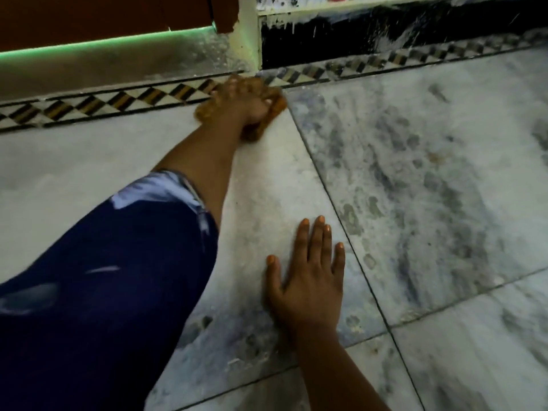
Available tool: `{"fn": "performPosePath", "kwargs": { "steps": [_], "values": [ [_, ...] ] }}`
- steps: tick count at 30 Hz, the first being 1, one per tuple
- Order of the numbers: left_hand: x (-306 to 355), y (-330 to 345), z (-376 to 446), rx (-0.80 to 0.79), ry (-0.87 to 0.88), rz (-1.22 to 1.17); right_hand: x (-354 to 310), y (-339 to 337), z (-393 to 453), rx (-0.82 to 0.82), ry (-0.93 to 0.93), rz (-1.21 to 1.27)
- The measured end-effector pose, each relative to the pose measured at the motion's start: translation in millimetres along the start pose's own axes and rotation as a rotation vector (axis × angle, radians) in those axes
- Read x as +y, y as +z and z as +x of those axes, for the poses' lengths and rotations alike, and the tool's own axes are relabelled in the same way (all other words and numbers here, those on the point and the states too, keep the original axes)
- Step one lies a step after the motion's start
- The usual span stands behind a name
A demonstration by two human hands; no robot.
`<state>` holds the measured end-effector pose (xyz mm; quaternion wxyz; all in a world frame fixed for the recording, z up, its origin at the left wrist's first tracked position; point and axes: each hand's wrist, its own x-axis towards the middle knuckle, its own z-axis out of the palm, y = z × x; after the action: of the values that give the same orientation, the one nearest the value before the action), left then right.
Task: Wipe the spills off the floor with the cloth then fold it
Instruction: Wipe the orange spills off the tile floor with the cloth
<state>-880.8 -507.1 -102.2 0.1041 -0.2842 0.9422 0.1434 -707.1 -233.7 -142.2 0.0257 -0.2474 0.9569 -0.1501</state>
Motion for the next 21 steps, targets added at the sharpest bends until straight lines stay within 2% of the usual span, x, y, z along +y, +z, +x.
{"fn": "performPosePath", "kwargs": {
  "steps": [3, 6, 7, 9, 11, 13, 15, 17, 19, 21],
  "values": [
    [37.8, 20.3, -44.0, -0.003, 0.272, 0.057, -1.1, -1.2, 0.4, 0.016, 0.018, -0.006],
    [2.7, 46.6, -103.4, 0.060, 0.433, 0.130, -1.1, -3.8, -0.3, 0.028, 0.020, 0.016],
    [-13.6, 44.8, -108.5, 0.063, 0.430, 0.134, -1.0, -3.6, -0.2, 0.030, 0.021, 0.019],
    [-29.0, 31.3, -85.1, 0.042, 0.317, 0.133, -1.7, -2.3, -0.3, 0.022, 0.028, 0.013],
    [-22.0, 14.6, -45.4, 0.022, 0.148, 0.071, -2.3, -1.5, -0.6, 0.009, 0.023, 0.008],
    [-0.4, 10.3, -20.7, 0.013, 0.076, 0.043, -1.7, -1.1, -0.3, 0.006, 0.033, -0.008],
    [16.7, 20.0, -26.5, 0.034, 0.123, 0.072, -2.2, -2.0, 0.4, 0.005, 0.034, -0.008],
    [16.9, 35.3, -63.3, 0.047, 0.267, 0.121, -2.7, -2.5, 1.2, 0.026, 0.037, -0.010],
    [-11.4, 51.2, -117.8, 0.060, 0.413, 0.133, -3.3, -3.9, -0.2, 0.022, 0.024, -0.009],
    [-54.7, 53.3, -155.5, 0.108, 0.379, 0.081, -3.5, -5.8, 2.5, 0.044, 0.016, -0.004]
  ]
}}
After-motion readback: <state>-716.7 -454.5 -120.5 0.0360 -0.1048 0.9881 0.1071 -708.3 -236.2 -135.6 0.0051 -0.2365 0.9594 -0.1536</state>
